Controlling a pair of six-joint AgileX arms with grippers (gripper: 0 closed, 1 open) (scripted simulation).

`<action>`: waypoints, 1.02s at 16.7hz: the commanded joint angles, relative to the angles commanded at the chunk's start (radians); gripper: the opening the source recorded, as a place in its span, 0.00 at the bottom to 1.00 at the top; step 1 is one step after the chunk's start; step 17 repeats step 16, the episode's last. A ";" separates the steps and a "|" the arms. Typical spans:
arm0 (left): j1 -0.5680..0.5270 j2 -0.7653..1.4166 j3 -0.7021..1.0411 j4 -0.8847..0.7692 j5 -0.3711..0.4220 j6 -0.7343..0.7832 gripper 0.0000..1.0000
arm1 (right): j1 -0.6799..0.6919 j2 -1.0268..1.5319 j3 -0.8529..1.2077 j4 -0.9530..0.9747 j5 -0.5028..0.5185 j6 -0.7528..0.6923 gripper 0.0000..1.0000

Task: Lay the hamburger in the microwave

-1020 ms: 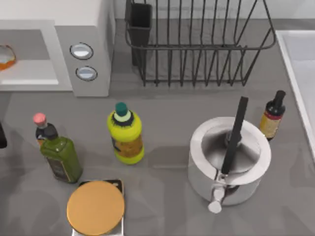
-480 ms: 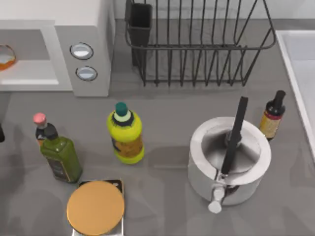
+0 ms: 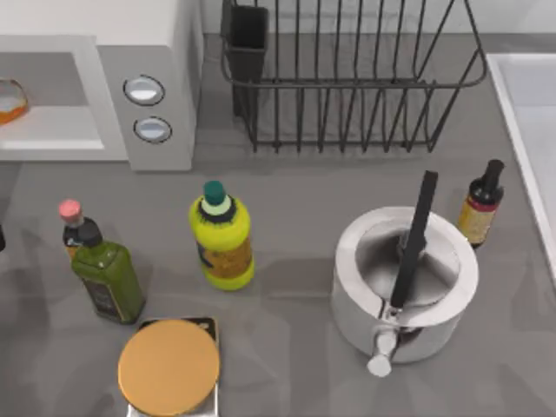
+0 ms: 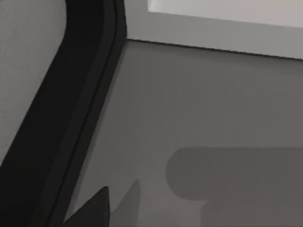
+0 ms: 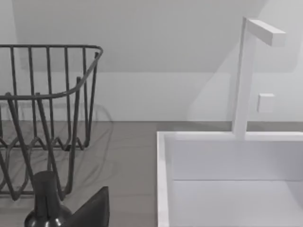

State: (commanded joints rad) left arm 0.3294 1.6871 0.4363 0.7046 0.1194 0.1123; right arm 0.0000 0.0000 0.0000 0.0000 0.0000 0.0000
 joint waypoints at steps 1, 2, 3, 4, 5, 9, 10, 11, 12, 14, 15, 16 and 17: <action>0.000 -0.018 0.000 -0.053 -0.002 0.001 1.00 | 0.000 0.000 0.000 0.000 0.000 0.000 1.00; 0.000 -0.038 0.000 -0.103 -0.004 0.001 1.00 | 0.000 0.000 0.000 0.000 0.000 0.000 1.00; 0.000 -0.059 0.000 -0.149 -0.004 0.000 1.00 | 0.000 0.000 0.000 0.000 0.000 0.000 1.00; 0.000 -0.082 -0.001 -0.191 -0.004 -0.001 1.00 | 0.000 0.000 0.000 0.000 0.000 0.000 1.00; -0.001 -0.106 -0.001 -0.228 -0.002 -0.003 1.00 | 0.000 0.000 0.000 0.000 0.000 0.000 1.00; -0.003 -0.218 0.015 -0.312 0.012 -0.012 1.00 | 0.000 0.000 0.000 0.000 0.000 0.000 1.00; -0.003 -0.247 0.023 -0.317 0.017 -0.015 1.00 | 0.000 0.000 0.000 0.000 0.000 0.000 1.00; -0.003 -0.274 0.032 -0.319 0.021 -0.017 1.00 | 0.000 0.000 0.000 0.000 0.000 0.000 1.00; -0.003 -0.298 0.040 -0.318 0.025 -0.019 1.00 | 0.000 0.000 0.000 0.000 0.000 0.000 1.00; -0.002 -0.327 0.052 -0.315 0.028 -0.022 1.00 | 0.000 0.000 0.000 0.000 0.000 0.000 1.00; -0.002 -0.330 0.053 -0.315 0.028 -0.023 1.00 | 0.000 0.000 0.000 0.000 0.000 0.000 1.00; -0.002 -0.330 0.053 -0.315 0.028 -0.023 1.00 | 0.000 0.000 0.000 0.000 0.000 0.000 1.00; -0.002 -0.330 0.053 -0.315 0.028 -0.023 1.00 | 0.000 0.000 0.000 0.000 0.000 0.000 1.00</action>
